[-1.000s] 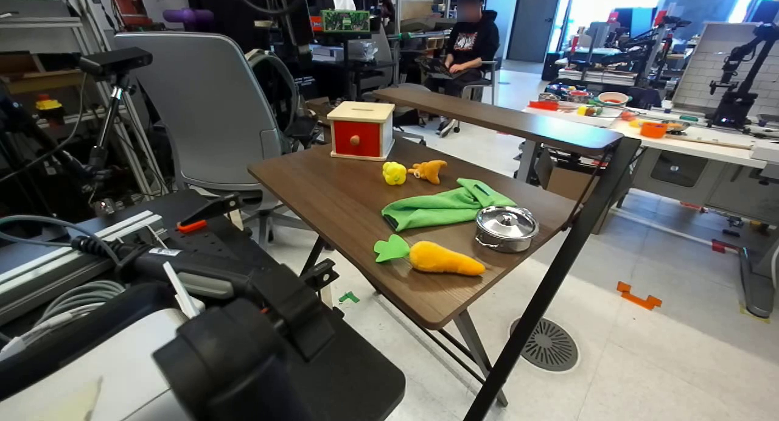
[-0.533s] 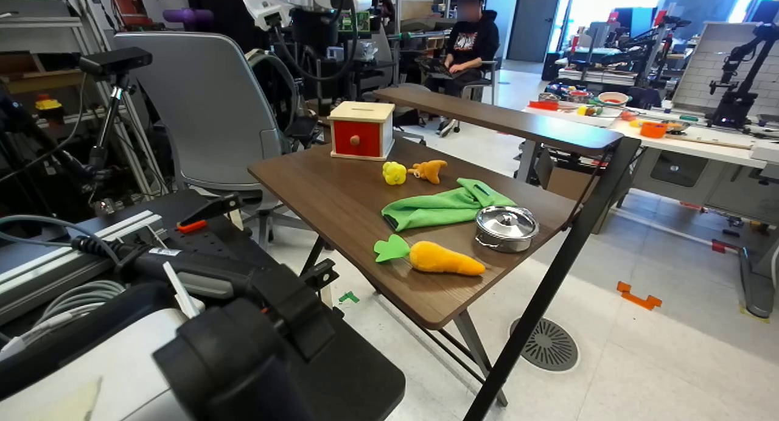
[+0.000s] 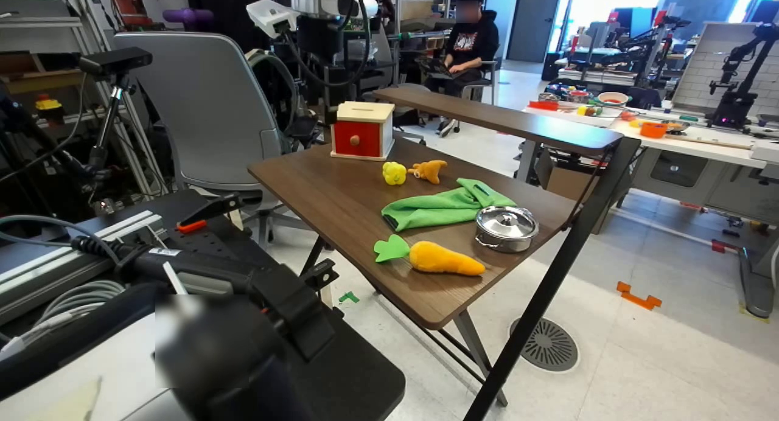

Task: Open the drawer

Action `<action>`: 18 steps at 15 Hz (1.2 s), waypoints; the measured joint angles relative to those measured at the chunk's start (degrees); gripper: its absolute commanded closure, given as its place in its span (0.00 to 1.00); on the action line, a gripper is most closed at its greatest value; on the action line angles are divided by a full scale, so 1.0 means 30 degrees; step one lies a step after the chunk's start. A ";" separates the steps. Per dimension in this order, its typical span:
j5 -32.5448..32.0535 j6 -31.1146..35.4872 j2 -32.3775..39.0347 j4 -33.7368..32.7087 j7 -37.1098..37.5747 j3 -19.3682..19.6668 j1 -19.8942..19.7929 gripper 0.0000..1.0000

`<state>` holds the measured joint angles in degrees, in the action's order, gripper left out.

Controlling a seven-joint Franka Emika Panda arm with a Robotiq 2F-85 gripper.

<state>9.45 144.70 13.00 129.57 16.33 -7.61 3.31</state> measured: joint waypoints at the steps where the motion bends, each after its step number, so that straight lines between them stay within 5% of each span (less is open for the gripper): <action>1: 0.0009 0.0267 0.0075 0.0124 -0.0711 -0.0013 0.0037 0.00; 7: 0.0885 0.1442 0.0709 0.0151 -0.5416 -0.0589 0.0061 0.00; 13: -0.2963 0.3511 0.3165 -0.1188 -0.4000 0.1200 0.0683 0.00; 18: -0.5614 0.5238 0.5371 -0.2589 -0.1951 0.3127 0.2691 0.00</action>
<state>-7.39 160.41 29.11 121.80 10.47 1.77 11.38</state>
